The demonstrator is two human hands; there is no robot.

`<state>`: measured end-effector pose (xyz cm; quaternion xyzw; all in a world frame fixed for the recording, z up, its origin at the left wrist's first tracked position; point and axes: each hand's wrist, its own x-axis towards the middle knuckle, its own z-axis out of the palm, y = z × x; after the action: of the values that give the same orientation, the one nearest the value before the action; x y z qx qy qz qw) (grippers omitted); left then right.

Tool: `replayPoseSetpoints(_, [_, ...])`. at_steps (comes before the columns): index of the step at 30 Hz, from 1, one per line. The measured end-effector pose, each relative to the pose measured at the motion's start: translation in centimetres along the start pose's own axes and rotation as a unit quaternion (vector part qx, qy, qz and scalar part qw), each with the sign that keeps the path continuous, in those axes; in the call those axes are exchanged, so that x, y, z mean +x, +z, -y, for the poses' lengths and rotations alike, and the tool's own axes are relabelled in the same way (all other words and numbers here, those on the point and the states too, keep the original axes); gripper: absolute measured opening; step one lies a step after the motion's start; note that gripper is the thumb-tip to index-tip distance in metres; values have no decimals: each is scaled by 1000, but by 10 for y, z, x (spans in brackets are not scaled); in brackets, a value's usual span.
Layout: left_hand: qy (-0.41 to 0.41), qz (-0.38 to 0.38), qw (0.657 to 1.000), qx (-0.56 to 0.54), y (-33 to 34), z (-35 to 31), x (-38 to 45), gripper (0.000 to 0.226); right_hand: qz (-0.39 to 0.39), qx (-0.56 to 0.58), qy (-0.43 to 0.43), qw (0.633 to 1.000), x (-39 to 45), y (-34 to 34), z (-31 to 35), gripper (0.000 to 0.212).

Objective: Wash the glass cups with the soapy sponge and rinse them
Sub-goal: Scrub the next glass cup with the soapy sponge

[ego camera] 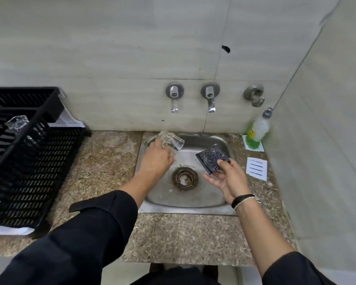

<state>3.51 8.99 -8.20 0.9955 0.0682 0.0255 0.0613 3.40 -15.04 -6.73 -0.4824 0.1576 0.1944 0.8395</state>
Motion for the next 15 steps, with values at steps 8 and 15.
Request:
replayPoseSetpoints(8, [-104, 39, 936, -333, 3, -11, -2, 42, 6, -269, -170, 948, 14, -4, 11, 24])
replayPoseSetpoints(15, [-28, 73, 923, -377, -11, -20, -18, 39, 93, -725, -482, 482, 33, 34, 0, 34])
